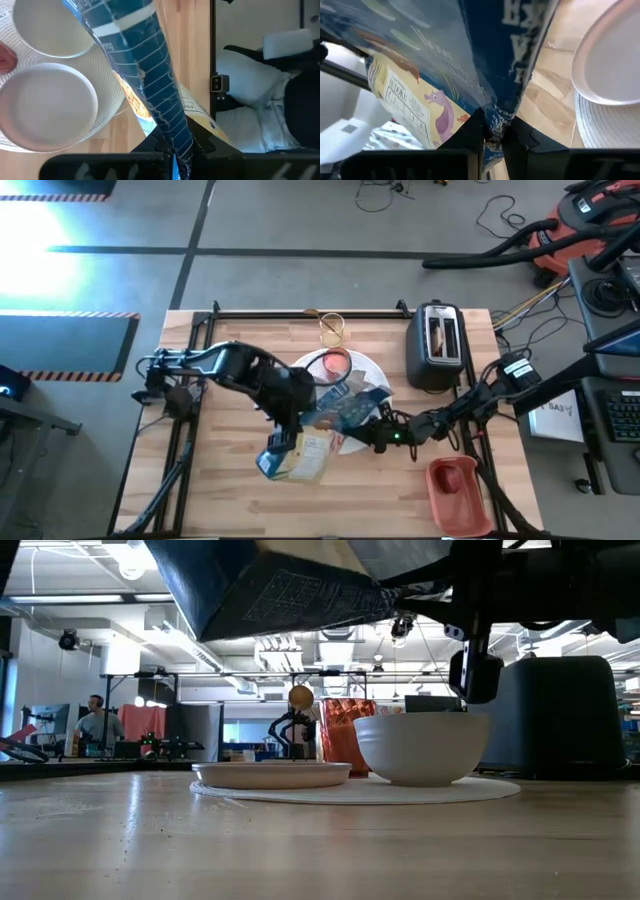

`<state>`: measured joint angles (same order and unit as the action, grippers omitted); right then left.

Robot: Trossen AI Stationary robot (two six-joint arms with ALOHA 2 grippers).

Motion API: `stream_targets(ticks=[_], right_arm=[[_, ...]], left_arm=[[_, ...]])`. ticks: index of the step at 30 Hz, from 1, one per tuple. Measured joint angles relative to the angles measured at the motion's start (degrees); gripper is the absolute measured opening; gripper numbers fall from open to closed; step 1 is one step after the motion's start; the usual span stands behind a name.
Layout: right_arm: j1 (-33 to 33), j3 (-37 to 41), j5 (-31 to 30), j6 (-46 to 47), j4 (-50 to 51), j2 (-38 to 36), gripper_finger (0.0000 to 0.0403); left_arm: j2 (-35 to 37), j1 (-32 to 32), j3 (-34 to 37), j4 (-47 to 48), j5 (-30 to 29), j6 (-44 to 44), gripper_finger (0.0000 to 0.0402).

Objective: Arrange a breakfast setting
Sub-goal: Pour the cereal from the cereal box into the white bowl

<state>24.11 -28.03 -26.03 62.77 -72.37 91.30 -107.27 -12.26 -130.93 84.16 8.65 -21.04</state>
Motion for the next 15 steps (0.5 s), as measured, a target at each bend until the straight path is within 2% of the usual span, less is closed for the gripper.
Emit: stream_targets(ticks=[5,15], right_arm=[[0.01,0.28,-0.63,5.18,-0.05,-0.01,0.0038],[0.01,0.88,-1.19,6.28,-0.05,-0.1,0.0044]], left_arm=[[-1.05,3.35,-1.28,-0.54,6.09,-0.58,0.0],[-1.58,4.27,-1.38,-0.55,6.72,0.16,0.0]])
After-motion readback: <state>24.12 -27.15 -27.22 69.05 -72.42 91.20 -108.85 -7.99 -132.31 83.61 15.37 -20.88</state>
